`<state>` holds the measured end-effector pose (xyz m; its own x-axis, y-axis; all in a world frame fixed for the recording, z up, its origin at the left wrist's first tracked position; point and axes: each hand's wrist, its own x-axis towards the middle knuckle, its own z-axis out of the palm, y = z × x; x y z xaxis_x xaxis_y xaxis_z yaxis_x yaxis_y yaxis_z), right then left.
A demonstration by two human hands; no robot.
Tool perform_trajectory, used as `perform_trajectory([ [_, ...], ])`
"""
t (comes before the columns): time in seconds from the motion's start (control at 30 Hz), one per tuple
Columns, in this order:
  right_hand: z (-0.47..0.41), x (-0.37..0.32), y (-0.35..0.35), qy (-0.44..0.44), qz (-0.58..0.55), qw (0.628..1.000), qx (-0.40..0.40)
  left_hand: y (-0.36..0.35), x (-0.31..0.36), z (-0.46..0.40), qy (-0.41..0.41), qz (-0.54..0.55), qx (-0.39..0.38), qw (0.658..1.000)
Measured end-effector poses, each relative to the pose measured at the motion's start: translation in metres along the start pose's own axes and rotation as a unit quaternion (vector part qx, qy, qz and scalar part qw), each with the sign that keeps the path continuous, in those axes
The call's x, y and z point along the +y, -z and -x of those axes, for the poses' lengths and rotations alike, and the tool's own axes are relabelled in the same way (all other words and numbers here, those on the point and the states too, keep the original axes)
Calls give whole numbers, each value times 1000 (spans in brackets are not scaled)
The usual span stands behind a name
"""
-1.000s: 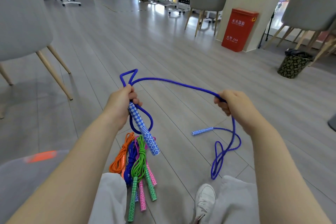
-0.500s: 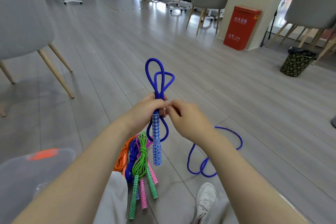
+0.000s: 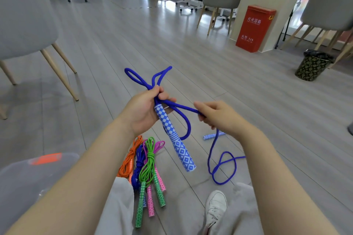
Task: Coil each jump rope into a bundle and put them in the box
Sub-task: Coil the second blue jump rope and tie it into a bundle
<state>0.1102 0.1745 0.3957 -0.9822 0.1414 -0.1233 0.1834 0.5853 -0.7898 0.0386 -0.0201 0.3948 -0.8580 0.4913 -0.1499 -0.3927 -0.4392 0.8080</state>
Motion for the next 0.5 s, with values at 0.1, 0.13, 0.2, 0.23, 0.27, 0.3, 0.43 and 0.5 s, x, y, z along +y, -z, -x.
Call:
perform_trajectory([
  [0.1,6,8,18,-9,-18,1000,1,4,6,-1,-6,27,10,1000],
  [0.13,7,10,23,-13,-18,1000,4,6,8,-2,-11,37,25,999],
  [0.2,12,15,32,-28,-15,999,15,13,13,-6,-16,58,54,997],
  [0.23,14,18,37,-36,-13,999,21,17,16,-7,-16,68,65,995],
  [0.27,16,21,41,-44,-11,999,25,21,20,-8,-14,75,76,994],
  [0.3,18,24,46,-53,-12,998,27,25,22,-8,-12,80,92,993],
  [0.43,21,38,59,-78,-41,996,24,41,30,-9,-13,94,172,980],
  [0.5,22,44,65,-78,-35,996,39,48,34,-10,-34,91,200,975],
])
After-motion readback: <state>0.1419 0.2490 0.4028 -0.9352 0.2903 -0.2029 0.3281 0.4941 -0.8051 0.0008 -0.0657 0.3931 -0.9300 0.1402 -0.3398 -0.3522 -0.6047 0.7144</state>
